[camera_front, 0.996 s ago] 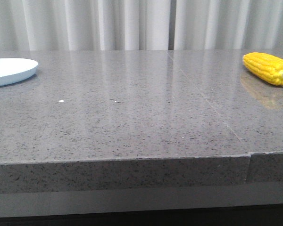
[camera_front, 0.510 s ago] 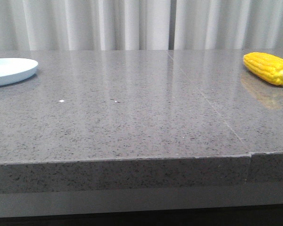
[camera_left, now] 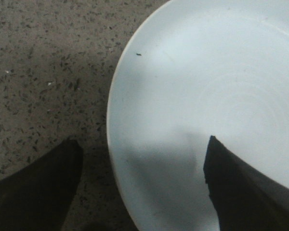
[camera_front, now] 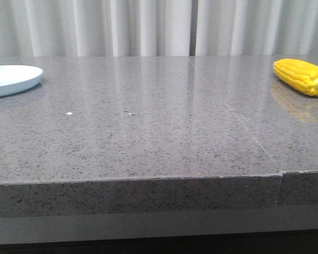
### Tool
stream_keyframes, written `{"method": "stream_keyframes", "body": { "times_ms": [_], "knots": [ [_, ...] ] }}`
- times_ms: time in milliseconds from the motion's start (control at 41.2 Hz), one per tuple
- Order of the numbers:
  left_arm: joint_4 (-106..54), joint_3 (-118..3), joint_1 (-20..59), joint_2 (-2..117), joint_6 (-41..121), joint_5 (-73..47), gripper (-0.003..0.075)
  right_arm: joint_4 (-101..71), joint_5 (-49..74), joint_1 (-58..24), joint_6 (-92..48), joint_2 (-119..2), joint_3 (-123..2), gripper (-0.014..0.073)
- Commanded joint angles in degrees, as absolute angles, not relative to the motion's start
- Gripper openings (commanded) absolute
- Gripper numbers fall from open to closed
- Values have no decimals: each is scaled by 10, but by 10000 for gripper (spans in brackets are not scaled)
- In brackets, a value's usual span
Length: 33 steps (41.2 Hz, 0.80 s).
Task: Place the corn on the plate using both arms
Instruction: 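Lower the left gripper to the rim of the white plate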
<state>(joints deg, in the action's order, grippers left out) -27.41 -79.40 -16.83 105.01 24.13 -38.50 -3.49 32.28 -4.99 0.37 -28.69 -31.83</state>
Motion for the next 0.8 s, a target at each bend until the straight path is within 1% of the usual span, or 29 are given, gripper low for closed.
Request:
{"method": "stream_keyframes", "body": {
  "times_ms": [0,97,316,486,777],
  "knots": [
    [-292,-814,-168,1024,242,-360,445,-36,285,-48,0,-294,-333,469],
    [-292,-814,-168,1028,242,-364,344,-36,285,-48,0,-294,-333,469],
    [-292,-814,-168,1029,242,-361,160,-36,285,-48,0,-294,-333,469],
    [-289,-814,-168,1029,242,-367,-13,-36,285,-48,0,-294,-333,469],
    [-293,-814,-168,999,242,-392,-20,-36,285,-48,0,-294,-333,469]
  ]
}}
